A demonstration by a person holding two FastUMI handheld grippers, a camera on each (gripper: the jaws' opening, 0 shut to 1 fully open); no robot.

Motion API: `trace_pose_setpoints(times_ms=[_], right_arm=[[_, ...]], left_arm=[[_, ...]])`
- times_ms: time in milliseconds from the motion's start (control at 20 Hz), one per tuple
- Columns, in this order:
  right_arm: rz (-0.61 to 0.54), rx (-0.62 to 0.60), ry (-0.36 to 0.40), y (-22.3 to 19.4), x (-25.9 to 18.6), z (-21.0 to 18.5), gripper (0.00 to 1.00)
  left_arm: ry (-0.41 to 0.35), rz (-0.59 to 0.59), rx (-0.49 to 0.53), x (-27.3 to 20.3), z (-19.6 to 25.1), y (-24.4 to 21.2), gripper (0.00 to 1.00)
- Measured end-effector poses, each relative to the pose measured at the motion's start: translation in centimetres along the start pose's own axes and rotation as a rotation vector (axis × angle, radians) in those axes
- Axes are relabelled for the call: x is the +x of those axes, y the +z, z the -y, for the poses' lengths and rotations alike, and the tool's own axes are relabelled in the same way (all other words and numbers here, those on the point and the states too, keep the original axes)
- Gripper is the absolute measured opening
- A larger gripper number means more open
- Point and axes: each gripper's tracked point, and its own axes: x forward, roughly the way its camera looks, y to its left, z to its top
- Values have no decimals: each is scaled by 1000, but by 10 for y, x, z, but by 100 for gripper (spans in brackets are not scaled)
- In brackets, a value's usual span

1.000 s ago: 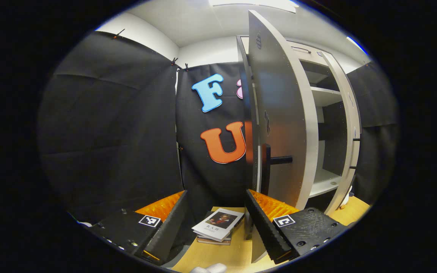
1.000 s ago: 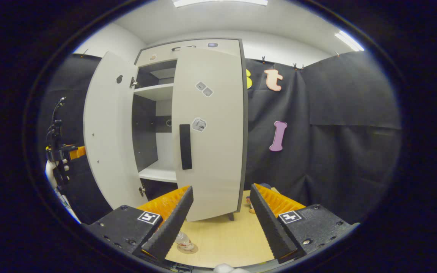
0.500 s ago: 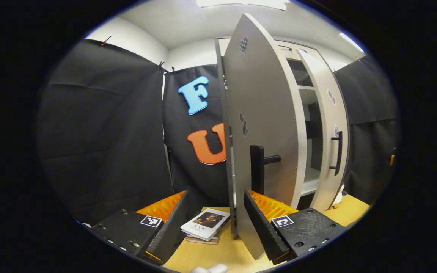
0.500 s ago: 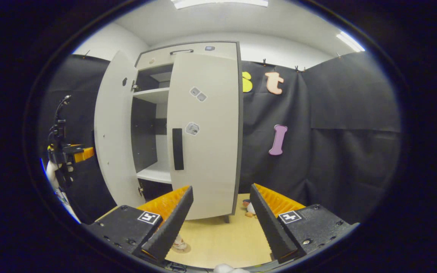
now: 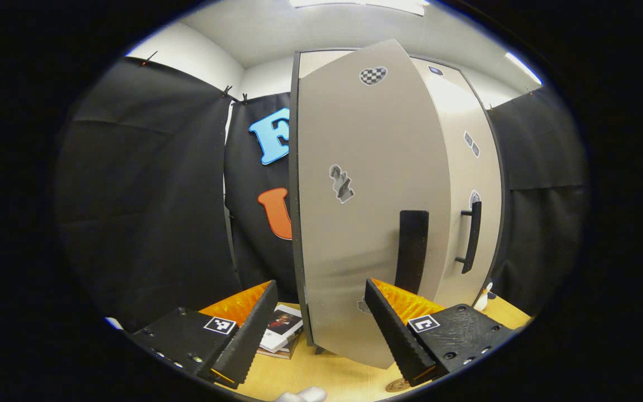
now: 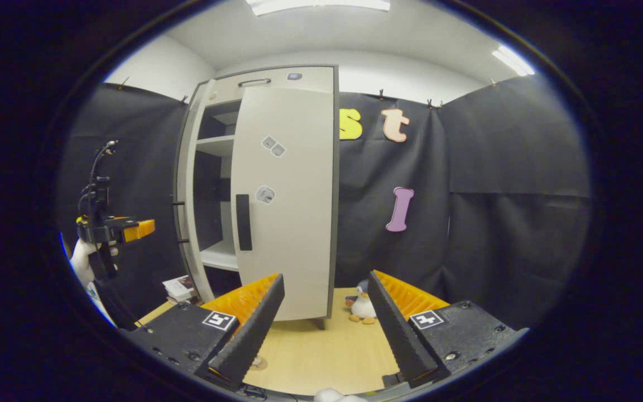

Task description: Grasp the bottle in the cabinet with the left hand and place it on the coaster, then close the right door with the right hand and the left door with the left hand.

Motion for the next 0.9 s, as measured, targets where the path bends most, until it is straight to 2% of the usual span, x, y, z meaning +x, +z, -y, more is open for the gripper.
trace_pose_setpoints(times_ms=[550, 900], right_arm=[[8, 4, 31, 4, 4, -17, 99], [39, 10, 34, 15, 7, -32, 98]], left_arm=[[5, 10, 57, -28, 4, 6, 96], [-42, 48, 39, -68, 22, 23, 96]])
